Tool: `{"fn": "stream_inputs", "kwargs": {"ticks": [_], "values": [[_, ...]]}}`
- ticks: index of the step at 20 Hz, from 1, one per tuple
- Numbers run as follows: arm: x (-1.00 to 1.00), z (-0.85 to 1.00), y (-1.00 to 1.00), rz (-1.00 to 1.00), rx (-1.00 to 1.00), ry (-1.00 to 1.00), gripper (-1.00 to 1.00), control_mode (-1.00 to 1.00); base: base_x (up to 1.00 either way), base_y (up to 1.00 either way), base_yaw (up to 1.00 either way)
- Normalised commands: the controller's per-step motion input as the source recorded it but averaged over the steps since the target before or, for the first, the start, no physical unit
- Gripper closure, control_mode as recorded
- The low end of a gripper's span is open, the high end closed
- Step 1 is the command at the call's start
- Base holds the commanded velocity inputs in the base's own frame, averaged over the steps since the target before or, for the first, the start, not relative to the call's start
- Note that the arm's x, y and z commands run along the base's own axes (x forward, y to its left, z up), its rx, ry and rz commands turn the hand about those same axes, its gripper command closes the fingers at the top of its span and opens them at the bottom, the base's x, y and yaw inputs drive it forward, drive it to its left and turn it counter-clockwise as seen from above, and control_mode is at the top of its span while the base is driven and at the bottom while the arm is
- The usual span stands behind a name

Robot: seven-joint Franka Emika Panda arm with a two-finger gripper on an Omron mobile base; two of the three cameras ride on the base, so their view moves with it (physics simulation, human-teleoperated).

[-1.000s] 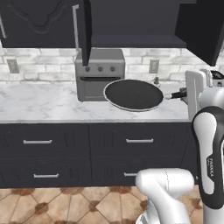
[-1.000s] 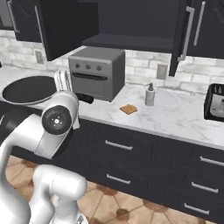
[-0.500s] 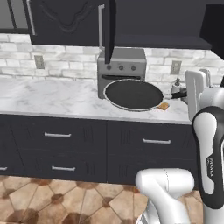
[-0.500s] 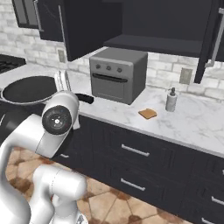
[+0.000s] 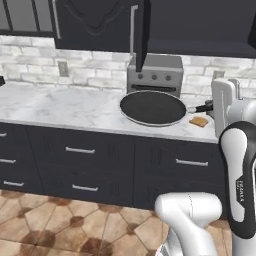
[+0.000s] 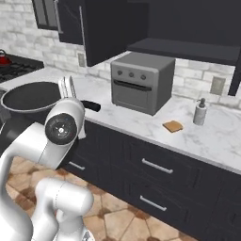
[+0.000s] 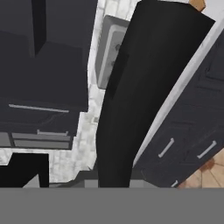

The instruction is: Pick the pan from the cabinet and place it on the stove. Then turn on the stove burner for the pan.

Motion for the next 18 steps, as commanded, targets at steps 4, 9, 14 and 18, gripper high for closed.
{"fn": "stream_inputs", "kwargs": {"ticks": [4, 9, 14, 18], "values": [[0.00, 0.00, 0.00, 0.00, 0.00, 0.00, 1.00, 1.00, -0.49, 0.56, 0.17], [0.00, 0.00, 0.00, 0.00, 0.00, 0.00, 1.00, 1.00, -0.30, 0.67, 0.14], [0.00, 0.00, 0.00, 0.00, 0.00, 0.00, 1.00, 1.00, -0.04, 0.90, 0.09], [0.00, 0.00, 0.00, 0.00, 0.00, 0.00, 1.00, 1.00, 0.04, 0.96, 0.07]]}}
